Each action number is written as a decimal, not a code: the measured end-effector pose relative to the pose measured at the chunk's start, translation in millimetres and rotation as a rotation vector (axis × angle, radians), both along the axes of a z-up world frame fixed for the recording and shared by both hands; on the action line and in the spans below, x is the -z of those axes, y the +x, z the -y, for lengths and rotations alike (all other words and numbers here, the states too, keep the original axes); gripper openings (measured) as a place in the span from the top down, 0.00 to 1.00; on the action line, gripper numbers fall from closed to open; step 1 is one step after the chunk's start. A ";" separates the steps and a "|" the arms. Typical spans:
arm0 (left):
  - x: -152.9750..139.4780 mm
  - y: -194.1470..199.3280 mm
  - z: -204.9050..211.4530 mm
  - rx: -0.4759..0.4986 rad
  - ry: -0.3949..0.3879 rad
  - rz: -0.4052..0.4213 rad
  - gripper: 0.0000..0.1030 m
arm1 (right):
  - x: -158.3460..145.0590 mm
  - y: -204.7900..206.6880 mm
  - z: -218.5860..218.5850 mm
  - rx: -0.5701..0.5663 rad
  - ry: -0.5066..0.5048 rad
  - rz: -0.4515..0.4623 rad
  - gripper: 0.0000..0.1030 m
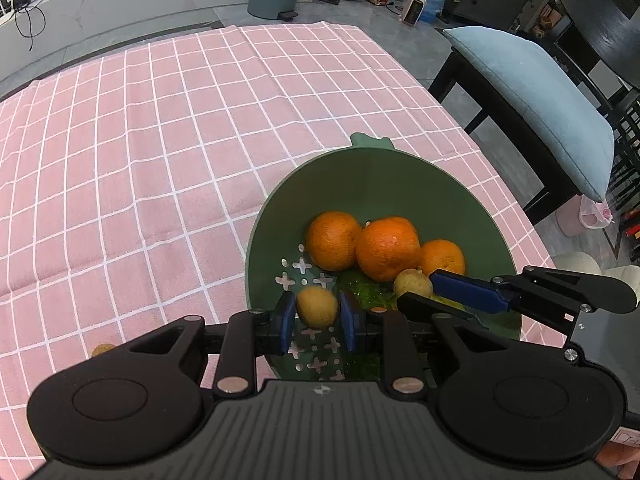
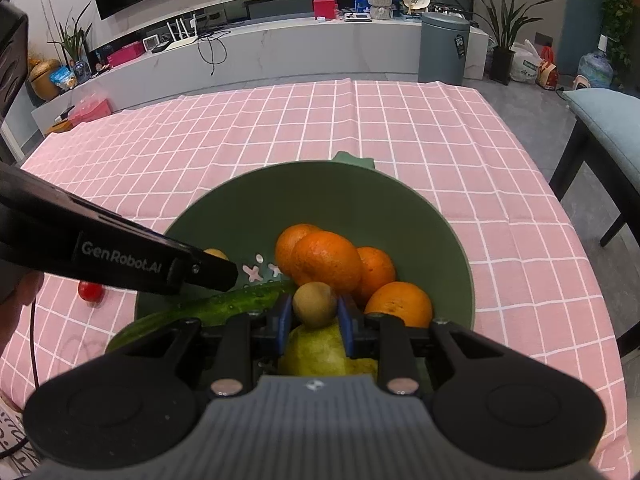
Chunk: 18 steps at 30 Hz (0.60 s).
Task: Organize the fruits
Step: 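Open the right tool to drop the kiwi while the left tool releases its kiwi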
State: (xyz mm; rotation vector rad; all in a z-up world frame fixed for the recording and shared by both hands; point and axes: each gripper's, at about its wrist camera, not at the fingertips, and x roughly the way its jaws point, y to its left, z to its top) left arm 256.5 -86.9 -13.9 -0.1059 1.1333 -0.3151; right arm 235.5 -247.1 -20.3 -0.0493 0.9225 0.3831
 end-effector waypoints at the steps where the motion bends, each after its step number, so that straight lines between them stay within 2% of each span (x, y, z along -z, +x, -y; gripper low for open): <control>1: -0.5 -0.2 -0.1 0.000 -0.001 0.002 0.69 | -0.2 -0.5 0.2 0.001 -0.001 0.000 0.79; 4: -3.9 -3.0 -0.5 -0.004 -0.003 0.009 0.60 | -2.6 -3.1 -0.2 0.005 0.000 0.004 0.74; 7: -12.0 -9.8 -2.3 -0.004 -0.009 0.029 0.59 | -9.5 -8.1 -0.5 0.009 0.002 0.022 0.71; 11: -31.2 -24.7 -8.9 0.006 -0.011 0.094 0.57 | -24.9 -20.7 -4.1 0.020 0.011 0.066 0.60; 14: -44.8 -39.5 -15.6 0.009 0.024 0.162 0.53 | -36.8 -33.3 -10.4 0.028 0.023 0.102 0.60; 18: -56.2 -58.6 -27.7 0.007 0.091 0.233 0.52 | -49.8 -51.4 -21.0 0.015 0.054 0.135 0.60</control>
